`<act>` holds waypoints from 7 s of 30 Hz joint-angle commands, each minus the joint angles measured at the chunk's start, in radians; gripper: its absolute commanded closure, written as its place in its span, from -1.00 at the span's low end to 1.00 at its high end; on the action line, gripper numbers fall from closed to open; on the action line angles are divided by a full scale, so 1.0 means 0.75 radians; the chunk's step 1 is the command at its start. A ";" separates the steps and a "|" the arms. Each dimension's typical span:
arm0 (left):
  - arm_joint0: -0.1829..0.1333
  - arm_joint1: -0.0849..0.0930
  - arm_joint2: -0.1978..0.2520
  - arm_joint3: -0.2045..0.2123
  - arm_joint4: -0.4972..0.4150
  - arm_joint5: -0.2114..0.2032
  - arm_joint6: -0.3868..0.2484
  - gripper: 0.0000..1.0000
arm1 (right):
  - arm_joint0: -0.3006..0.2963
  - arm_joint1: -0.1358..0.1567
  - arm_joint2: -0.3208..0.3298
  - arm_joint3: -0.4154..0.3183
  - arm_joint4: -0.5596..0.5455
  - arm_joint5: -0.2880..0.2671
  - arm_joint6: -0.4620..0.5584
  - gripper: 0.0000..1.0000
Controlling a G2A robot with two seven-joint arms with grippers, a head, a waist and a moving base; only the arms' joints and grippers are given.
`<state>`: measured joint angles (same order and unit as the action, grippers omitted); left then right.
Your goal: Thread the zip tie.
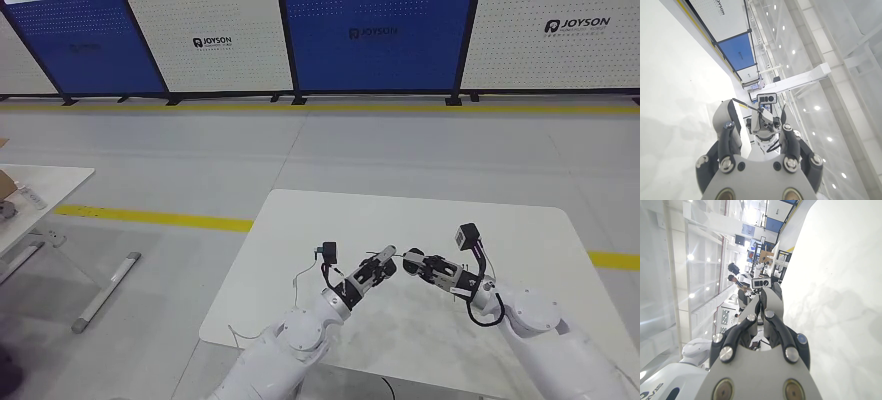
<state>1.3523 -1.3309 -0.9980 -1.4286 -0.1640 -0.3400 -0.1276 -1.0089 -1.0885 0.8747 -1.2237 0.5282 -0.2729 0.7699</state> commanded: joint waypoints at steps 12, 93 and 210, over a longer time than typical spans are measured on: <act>0.008 -0.005 -0.008 -0.008 0.032 0.000 0.002 1.00 | 0.000 0.000 0.000 0.000 0.000 0.000 0.000 1.00; 0.017 0.026 -0.150 0.028 -0.346 0.131 -0.515 1.00 | -0.138 0.152 0.435 -0.305 -0.367 0.375 0.516 -1.00; 0.018 0.027 -0.153 0.028 -0.345 0.128 -0.509 1.00 | 0.511 0.089 -0.207 0.136 -0.970 0.627 0.570 0.14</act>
<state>1.3656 -1.3105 -1.1130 -1.4073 -0.4231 -0.2438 -0.5090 -0.6301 -1.0175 0.7250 -1.1347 -0.2013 0.1979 1.1967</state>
